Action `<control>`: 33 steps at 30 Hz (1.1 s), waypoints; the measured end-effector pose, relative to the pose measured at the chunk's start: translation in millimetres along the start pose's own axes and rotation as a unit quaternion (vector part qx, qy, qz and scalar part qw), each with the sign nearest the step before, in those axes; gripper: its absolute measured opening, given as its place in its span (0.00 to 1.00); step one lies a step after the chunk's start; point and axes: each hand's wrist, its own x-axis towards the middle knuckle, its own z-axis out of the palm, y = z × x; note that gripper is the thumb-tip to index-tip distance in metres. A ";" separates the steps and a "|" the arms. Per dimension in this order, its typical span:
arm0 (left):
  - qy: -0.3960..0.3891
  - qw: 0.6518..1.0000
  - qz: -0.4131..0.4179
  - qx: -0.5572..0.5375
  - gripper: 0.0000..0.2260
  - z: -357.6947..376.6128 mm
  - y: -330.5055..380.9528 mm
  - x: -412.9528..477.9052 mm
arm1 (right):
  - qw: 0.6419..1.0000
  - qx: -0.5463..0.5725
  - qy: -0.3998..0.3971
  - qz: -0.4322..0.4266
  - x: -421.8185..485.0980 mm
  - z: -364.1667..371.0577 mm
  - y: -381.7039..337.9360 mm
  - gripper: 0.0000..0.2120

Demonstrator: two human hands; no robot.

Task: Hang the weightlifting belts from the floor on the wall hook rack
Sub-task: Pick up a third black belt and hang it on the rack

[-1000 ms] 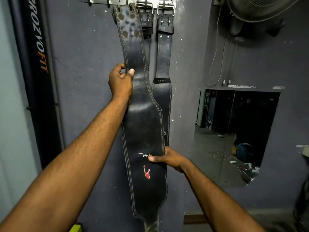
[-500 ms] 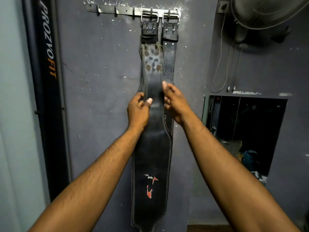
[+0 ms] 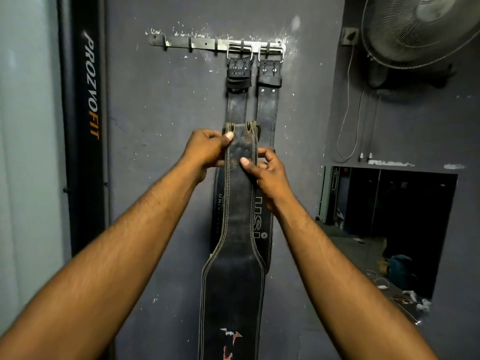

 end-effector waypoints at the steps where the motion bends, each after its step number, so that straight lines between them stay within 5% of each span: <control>1: 0.018 1.000 -0.017 -0.007 0.11 -0.6 0.0 1.9 | 1.000 -0.011 -0.010 0.000 0.4 -1.4 1.3 0.20; 5: 0.114 0.992 0.016 -0.055 0.11 0.3 -9.2 3.6 | 0.996 -0.051 -0.070 -0.021 0.1 -4.0 -3.4 0.33; 10: 0.142 0.984 0.092 -0.052 0.13 5.8 -20.5 -1.2 | 0.992 -0.098 -0.070 -0.038 7.3 1.8 -3.8 0.47; 25: 0.175 0.966 0.158 -0.109 0.20 -1.8 -10.7 91.0 | 0.979 -0.152 -0.096 -0.098 88.0 30.0 -24.7 0.48; 33: 0.150 0.962 0.208 -0.094 0.13 -40.7 16.4 202.6 | 0.973 -0.175 -0.061 -0.140 188.7 70.6 -38.0 0.48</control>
